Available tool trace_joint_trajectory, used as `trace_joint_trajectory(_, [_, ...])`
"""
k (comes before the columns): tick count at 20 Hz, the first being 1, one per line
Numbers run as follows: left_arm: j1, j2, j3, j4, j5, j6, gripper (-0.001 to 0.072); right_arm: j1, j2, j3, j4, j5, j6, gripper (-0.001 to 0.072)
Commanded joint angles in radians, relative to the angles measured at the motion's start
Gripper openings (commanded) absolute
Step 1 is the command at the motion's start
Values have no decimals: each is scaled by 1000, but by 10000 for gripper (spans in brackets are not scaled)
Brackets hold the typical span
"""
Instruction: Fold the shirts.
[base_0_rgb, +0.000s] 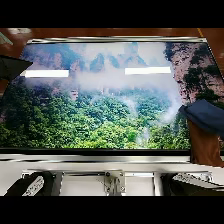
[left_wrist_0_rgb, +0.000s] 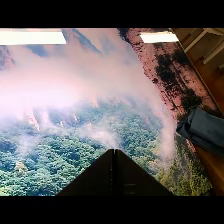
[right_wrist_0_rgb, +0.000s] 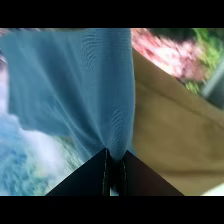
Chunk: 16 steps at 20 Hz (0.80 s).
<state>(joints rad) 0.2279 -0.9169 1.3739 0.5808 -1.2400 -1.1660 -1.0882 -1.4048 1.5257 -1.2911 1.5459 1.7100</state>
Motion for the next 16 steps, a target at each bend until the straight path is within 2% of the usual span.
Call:
trace_joint_trajectory(1, [-1, 0, 0, 0, 0, 0, 45, -17, 100, -177, -52, 53, 39, 62])
trace_joint_trajectory(10, [-10, 0, 0, 0, 0, 1, 45, -18, 359, -638, -146, -46, 136, 63])
trace_joint_trajectory(13, [-10, 1, 0, 0, 0, 1, 45, -18, 381, -690, -252, -94, 181, 107])
trace_joint_trajectory(15, [-10, 0, 0, 0, 1, 1, 45, -18, 388, -687, -266, -116, 151, 690])
trace_joint_trajectory(16, [-10, 0, 0, 0, 2, 1, 45, -18, 388, -677, -262, -124, 105, 697])
